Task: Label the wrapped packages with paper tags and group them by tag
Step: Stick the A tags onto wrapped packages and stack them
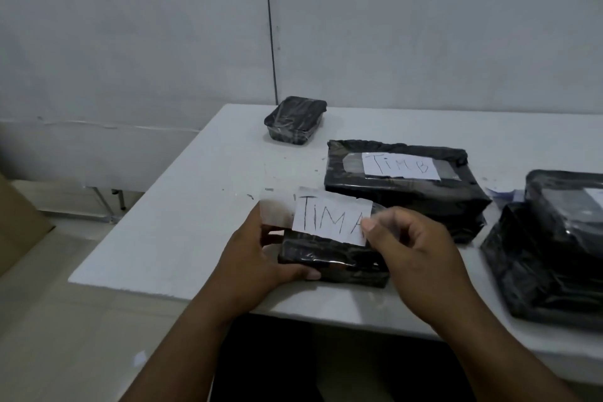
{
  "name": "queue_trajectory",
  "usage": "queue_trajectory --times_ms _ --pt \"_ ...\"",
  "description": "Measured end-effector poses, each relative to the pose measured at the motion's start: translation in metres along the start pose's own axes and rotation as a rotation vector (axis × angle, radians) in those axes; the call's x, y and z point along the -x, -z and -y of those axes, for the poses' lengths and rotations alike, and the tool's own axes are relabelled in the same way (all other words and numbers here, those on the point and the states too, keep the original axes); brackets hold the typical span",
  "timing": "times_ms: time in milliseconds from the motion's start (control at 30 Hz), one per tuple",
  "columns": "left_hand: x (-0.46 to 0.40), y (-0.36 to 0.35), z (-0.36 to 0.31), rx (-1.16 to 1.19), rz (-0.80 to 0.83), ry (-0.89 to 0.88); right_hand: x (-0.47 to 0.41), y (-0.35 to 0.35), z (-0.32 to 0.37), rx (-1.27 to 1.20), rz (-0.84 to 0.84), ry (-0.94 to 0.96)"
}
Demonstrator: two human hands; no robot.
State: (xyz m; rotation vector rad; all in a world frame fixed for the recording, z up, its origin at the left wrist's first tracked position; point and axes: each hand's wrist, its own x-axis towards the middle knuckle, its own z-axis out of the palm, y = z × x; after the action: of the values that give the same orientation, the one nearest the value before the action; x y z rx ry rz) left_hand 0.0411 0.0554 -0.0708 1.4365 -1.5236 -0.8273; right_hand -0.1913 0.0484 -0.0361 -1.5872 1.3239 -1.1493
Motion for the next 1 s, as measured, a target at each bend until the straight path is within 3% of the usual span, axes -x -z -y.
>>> queue_trajectory --times_ms 133,267,600,1000 --pt "0.005 -0.001 0.003 0.084 0.041 -0.028 0.002 0.002 -0.001 0.024 -0.011 0.005" --pt "0.005 -0.001 0.001 0.19 -0.073 -0.082 0.004 0.003 -0.002 0.027 0.006 0.021" --pt "-0.003 -0.006 -0.003 0.179 -0.279 -0.151 0.007 0.009 0.0 0.068 0.002 0.062" --pt "-0.013 -0.002 -0.009 0.044 -0.315 -0.213 -0.001 0.018 -0.002 -0.047 -0.131 -0.046"
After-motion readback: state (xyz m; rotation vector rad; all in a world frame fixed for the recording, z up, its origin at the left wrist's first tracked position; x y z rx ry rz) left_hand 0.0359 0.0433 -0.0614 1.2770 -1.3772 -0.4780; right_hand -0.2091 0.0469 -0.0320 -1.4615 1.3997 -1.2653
